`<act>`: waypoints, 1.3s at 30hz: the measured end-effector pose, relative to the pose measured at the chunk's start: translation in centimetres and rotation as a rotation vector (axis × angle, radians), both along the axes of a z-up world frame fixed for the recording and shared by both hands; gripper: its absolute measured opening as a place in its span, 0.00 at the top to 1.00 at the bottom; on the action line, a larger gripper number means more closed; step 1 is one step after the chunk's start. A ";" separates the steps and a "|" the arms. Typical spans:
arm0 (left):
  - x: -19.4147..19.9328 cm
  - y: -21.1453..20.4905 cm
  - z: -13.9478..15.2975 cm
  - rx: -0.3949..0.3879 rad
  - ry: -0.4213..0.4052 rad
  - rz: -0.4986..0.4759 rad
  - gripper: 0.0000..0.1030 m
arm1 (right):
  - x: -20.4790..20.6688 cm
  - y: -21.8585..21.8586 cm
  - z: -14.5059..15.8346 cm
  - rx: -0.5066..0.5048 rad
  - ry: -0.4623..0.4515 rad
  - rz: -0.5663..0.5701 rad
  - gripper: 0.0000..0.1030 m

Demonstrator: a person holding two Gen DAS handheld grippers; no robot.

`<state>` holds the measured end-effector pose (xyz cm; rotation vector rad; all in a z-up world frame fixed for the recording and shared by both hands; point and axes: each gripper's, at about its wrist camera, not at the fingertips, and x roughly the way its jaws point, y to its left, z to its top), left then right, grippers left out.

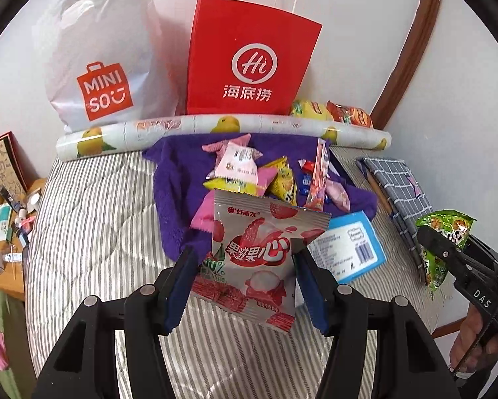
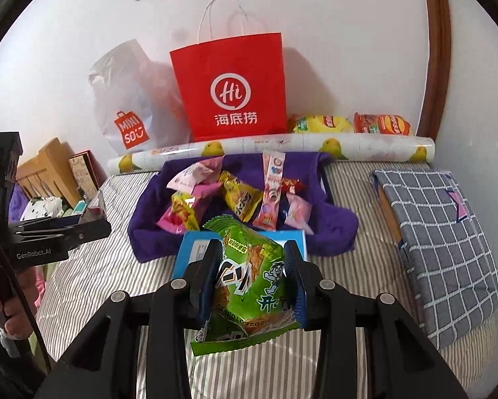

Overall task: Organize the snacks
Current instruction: 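Carry the green snack bag and pink lychee candy bag over the towel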

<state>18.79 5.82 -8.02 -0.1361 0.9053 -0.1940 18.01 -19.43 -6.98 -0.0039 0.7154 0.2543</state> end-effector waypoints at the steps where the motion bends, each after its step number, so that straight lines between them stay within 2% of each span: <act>1: 0.3 0.0 0.1 -0.003 -0.001 -0.002 0.44 | 0.3 0.0 0.1 -0.002 -0.002 -0.003 0.63; 14: 4.2 -0.4 1.2 -0.002 -0.022 -0.019 0.44 | 4.6 0.3 0.6 -0.004 -0.010 -0.015 0.64; 39: 12.0 -1.2 1.1 -0.026 -0.002 -0.023 0.44 | 11.1 1.5 0.2 0.013 -0.008 -0.022 0.65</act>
